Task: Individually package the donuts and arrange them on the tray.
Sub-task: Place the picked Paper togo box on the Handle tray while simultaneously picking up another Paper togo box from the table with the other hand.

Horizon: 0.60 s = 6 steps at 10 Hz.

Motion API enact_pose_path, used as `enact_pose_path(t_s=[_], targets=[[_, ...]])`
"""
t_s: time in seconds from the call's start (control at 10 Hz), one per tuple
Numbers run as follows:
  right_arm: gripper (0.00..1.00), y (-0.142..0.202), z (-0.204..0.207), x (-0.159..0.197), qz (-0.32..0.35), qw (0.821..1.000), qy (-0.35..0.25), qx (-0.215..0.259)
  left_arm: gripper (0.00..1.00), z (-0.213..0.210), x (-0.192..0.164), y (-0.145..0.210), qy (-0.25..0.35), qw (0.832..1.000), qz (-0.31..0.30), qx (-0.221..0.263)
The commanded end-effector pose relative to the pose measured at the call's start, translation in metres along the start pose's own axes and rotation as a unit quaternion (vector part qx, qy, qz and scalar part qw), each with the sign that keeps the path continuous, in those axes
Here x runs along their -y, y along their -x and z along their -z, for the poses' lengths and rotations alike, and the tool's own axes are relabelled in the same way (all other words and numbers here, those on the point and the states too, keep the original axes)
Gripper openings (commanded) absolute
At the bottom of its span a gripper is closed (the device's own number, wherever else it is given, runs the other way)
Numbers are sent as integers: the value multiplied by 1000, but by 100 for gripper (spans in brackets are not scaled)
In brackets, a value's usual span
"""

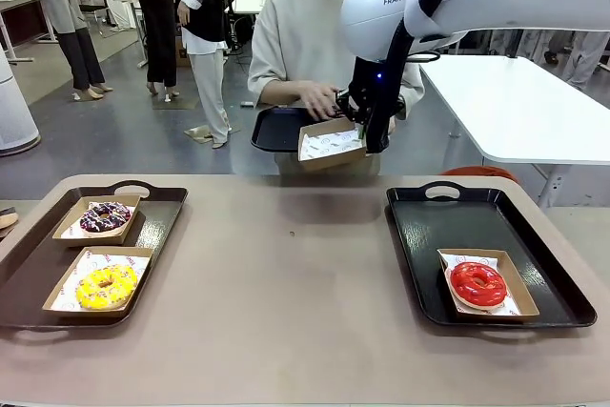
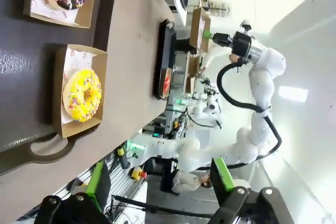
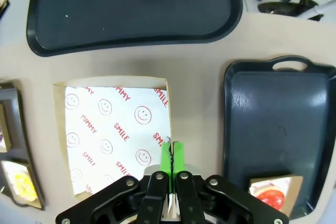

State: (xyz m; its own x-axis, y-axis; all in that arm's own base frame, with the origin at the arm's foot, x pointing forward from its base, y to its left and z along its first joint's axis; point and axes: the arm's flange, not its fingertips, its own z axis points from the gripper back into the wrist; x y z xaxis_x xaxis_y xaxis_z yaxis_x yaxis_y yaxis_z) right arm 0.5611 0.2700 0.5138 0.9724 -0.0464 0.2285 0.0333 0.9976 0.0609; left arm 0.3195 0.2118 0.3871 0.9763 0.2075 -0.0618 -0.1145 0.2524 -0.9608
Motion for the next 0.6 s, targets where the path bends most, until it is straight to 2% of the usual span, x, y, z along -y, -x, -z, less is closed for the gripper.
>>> enact_pose_path(t_s=[0.0, 0.1, 0.2, 0.5], targets=[[0, -4, -2, -2, 16, 1000, 5, -4, 100, 4, 0, -1, 7, 1000, -13, 22], [0, 0, 0, 0, 0, 1000, 0, 0, 100, 7, 3, -2, -8, 1000, -14, 22], [0, 0, 0, 0, 0, 1000, 0, 0, 100, -1, -4, -1, 3, 1000, -5, 6], [0, 0, 0, 0, 0, 1000, 0, 0, 100, -1, -4, -1, 3, 1000, -5, 6]])
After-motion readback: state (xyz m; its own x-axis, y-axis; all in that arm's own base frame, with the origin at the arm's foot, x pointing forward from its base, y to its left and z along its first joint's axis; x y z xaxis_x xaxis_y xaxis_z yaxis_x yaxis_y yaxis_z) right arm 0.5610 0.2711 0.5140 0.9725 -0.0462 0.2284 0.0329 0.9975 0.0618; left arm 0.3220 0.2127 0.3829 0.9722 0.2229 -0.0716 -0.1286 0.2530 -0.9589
